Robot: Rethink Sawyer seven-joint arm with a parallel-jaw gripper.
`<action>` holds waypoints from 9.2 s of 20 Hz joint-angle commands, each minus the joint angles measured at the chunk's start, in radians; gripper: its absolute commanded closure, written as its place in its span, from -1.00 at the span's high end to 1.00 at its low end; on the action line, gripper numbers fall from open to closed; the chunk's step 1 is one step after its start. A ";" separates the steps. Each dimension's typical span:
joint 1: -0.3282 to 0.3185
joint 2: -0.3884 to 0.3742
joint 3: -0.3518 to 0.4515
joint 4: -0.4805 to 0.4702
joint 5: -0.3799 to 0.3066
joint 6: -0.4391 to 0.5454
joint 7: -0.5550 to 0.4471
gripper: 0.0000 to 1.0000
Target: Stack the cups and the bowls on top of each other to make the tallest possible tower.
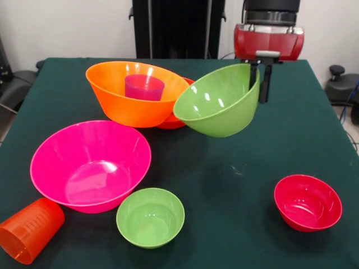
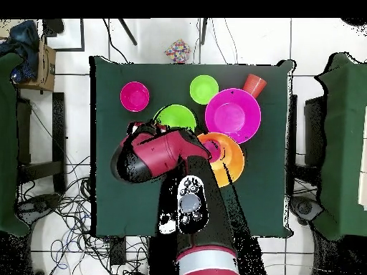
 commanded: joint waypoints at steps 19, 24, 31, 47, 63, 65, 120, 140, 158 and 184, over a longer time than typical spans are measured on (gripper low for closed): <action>-0.162 -0.231 0.257 0.048 0.193 0.432 -0.203 -1.00; -0.185 -0.269 0.267 0.079 0.176 0.478 -0.239 -1.00; -0.216 -0.339 0.254 0.156 0.085 0.445 -0.295 -1.00; -0.070 -0.349 0.052 0.114 -0.386 0.541 -0.176 -1.00; -0.005 -0.232 -0.006 0.135 -0.559 0.365 0.021 -1.00; 0.013 -0.214 -0.022 0.125 -0.578 0.356 0.050 -1.00; 0.003 -0.130 -0.048 0.075 -0.271 0.264 -0.065 -1.00; -0.023 -0.126 -0.016 0.038 -0.215 0.328 -0.090 -1.00; 0.003 -0.067 -0.042 -0.022 -0.238 0.319 -0.037 -1.00; -0.001 -0.072 -0.045 -0.013 -0.230 0.300 -0.061 1.00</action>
